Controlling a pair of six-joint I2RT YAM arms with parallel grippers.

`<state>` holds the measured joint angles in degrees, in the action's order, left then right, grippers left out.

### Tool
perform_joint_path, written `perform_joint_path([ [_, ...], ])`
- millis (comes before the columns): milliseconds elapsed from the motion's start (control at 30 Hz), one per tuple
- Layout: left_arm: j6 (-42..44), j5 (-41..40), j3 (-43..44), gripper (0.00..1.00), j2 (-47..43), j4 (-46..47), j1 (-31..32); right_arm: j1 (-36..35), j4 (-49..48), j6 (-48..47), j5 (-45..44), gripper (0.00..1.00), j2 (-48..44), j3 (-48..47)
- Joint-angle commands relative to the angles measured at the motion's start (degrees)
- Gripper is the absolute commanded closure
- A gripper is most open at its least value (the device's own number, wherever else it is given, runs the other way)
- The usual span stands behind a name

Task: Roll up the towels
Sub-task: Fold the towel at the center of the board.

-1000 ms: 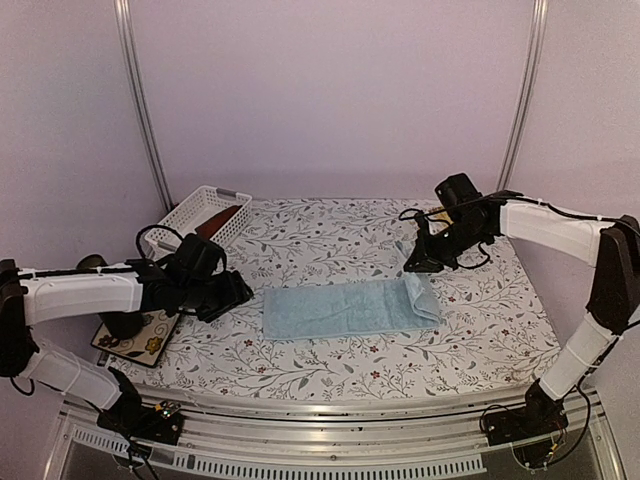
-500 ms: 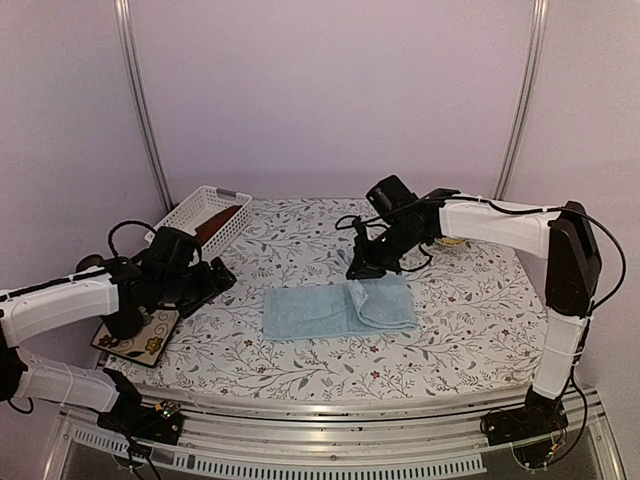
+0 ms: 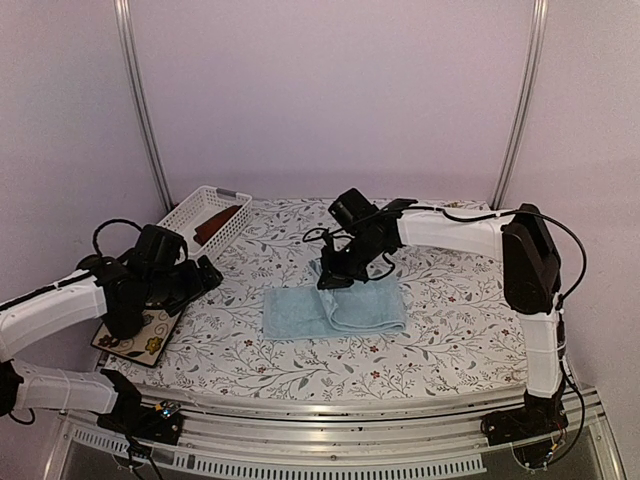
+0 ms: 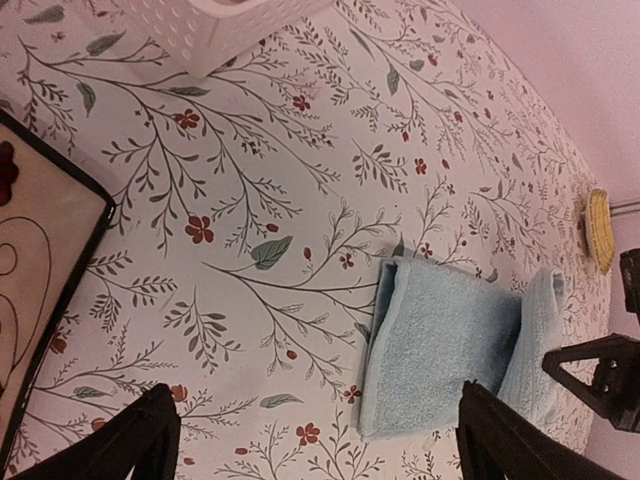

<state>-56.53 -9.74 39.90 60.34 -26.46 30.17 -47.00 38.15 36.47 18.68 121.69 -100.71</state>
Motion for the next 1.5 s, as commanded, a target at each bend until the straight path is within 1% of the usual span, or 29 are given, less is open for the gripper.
perform_joint_path([
  [0, 1.69, -0.59, 0.23, 0.03, -1.09, -1.84, -0.82, -0.9, -0.29, 0.75, -0.59, 0.98, 2.71, -3.41],
  [400, 1.78, -0.12, -0.69, 0.03, -1.65, -1.73, -1.26, -3.32, 1.13, 1.12, -0.77, 0.98, 5.32, -9.68],
  [867, 1.69, -0.16, -1.64, 0.03, -2.57, -1.84, -1.72, -6.3, 0.99, 0.8, 1.11, 0.98, 8.37, -11.31],
  [1100, 1.6, 0.15, -2.01, 0.03, -2.54, -1.54, -1.81, -6.82, -1.44, 1.8, 1.34, 0.98, 9.08, -12.62],
  [1467, 1.71, 0.31, -2.1, 0.03, -2.31, -1.25, -1.87, -7.94, -1.94, 2.73, 2.29, 0.98, 13.35, -15.02],
])
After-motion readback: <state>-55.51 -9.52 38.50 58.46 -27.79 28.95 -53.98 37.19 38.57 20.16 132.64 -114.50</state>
